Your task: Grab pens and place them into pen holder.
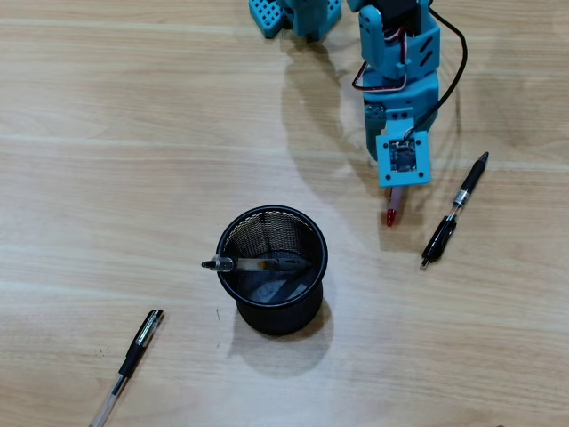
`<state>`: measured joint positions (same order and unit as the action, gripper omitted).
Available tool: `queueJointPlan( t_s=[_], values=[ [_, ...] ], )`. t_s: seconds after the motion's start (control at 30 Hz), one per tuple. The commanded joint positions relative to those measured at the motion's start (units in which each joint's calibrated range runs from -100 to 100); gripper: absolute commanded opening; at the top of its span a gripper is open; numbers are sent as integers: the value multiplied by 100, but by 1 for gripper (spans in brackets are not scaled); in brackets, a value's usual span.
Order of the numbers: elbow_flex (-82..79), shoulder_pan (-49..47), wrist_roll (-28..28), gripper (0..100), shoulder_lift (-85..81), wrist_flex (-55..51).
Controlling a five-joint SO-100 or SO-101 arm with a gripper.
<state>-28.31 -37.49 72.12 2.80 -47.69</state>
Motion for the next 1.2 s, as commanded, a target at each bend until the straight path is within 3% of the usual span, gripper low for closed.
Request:
queueJointPlan(
  t_s=[0.0, 0.33, 0.6, 1.17],
  values=[
    [487, -69, 34, 18, 199, 54],
    [640, -471, 620, 18, 1091, 54],
    [840, -416, 641, 2, 1125, 8],
    [812, -197, 469, 2, 616, -28]
  ],
)
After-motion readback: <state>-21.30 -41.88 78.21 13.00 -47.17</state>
